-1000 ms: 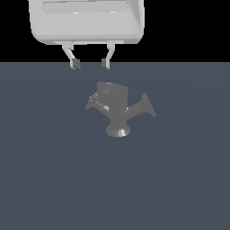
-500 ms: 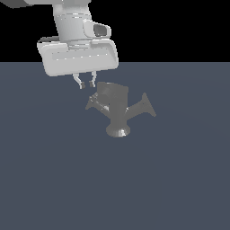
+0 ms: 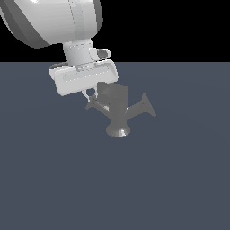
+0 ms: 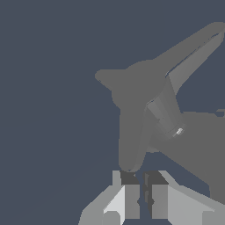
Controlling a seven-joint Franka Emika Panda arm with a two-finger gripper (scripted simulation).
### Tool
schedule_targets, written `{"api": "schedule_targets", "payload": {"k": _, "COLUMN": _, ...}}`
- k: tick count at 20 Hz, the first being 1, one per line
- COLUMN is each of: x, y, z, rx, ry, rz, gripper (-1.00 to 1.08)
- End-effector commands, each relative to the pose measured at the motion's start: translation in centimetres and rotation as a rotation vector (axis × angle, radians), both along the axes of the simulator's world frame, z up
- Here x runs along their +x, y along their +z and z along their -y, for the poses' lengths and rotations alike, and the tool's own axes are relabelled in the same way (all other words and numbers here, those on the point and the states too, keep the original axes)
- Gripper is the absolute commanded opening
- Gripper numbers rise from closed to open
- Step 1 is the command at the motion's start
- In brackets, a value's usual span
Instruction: Turn on the faucet by rotating a designated handle.
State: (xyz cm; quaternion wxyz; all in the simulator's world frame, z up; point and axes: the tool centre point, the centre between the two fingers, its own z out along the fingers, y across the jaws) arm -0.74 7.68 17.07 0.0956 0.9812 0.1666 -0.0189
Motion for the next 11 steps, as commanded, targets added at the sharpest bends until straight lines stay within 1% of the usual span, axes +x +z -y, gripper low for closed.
{"api": "schedule_targets", "payload": {"k": 1, "x": 9.3, "y": 6.5, "z": 4.0, "rx": 0.098, "ry": -0.246, "rz": 0.263, "gripper": 0.47}}
{"api": "schedule_targets", "payload": {"k": 2, "x": 7.4, "y": 9.4, "z": 9.7, "rx": 0.122, "ry": -0.328, "rz": 0.314, "gripper": 0.47}}
{"api": "schedule_targets", "payload": {"k": 3, "x": 5.6, "y": 3.5, "z": 11.3, "rx": 0.124, "ry": -0.402, "rz": 0.245, "gripper": 0.26}}
{"api": "schedule_targets", "payload": {"k": 4, "x": 6.0, "y": 1.8, "z": 13.1, "rx": 0.125, "ry": -0.428, "rz": 0.219, "gripper": 0.26}}
{"api": "schedule_targets", "payload": {"k": 5, "x": 6.9, "y": 3.1, "z": 14.5, "rx": 0.077, "ry": -0.401, "rz": 0.266, "gripper": -0.79}}
{"api": "schedule_targets", "payload": {"k": 6, "x": 7.9, "y": 2.4, "z": 3.7, "rx": 0.171, "ry": -0.364, "rz": 0.262, "gripper": -0.76}}
{"api": "schedule_targets", "payload": {"k": 7, "x": 7.9, "y": 2.5, "z": 3.4, "rx": 0.195, "ry": -0.355, "rz": 0.262, "gripper": -0.76}}
{"api": "schedule_targets", "payload": {"k": 8, "x": 9.4, "y": 1.8, "z": 7.6, "rx": 0.176, "ry": -0.448, "rz": 0.292, "gripper": -0.71}}
{"api": "schedule_targets", "payload": {"k": 9, "x": 9.0, "y": 2.5, "z": 10.7, "rx": 0.165, "ry": -0.497, "rz": 0.308, "gripper": -0.71}}
{"api": "schedule_targets", "payload": {"k": 10, "x": 10.3, "y": 1.7, "z": 5.3, "rx": 0.182, "ry": -0.398, "rz": 0.313, "gripper": -0.07}}
{"api": "schedule_targets", "payload": {"k": 11, "x": 9.7, "y": 2.3, "z": 0.8, "rx": 0.193, "ry": -0.328, "rz": 0.316, "gripper": -0.07}}
